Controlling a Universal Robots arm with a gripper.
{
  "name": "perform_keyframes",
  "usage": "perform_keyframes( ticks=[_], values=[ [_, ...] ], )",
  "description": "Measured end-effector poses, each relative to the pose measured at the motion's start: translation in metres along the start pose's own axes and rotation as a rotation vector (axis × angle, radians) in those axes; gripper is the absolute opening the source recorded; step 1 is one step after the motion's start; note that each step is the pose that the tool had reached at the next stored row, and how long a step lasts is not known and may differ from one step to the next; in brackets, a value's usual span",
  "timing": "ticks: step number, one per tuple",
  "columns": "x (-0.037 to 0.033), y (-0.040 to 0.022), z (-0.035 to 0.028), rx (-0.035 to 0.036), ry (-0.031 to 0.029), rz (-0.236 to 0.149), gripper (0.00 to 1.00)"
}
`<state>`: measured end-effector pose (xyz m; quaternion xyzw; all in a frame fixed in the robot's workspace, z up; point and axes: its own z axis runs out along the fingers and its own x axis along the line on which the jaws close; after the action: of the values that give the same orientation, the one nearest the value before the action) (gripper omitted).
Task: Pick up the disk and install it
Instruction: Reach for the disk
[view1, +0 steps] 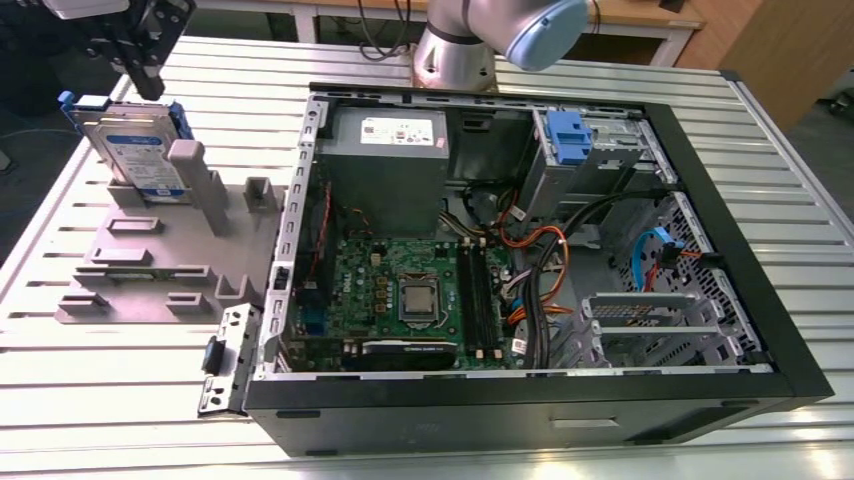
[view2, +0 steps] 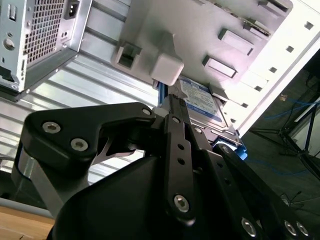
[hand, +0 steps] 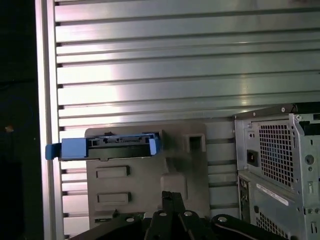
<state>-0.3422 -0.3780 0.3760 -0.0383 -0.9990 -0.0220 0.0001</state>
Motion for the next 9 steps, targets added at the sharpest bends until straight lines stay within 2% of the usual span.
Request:
perform_keyframes(
  ticks=[7,9],
  values=[
    [0.0231,0.0037,0.0032,-0.0004,0.0000,0.000,0.11],
    [0.0293,0.0072,0.0049,-0.0006,-0.0002,0.000,0.11]
  ],
)
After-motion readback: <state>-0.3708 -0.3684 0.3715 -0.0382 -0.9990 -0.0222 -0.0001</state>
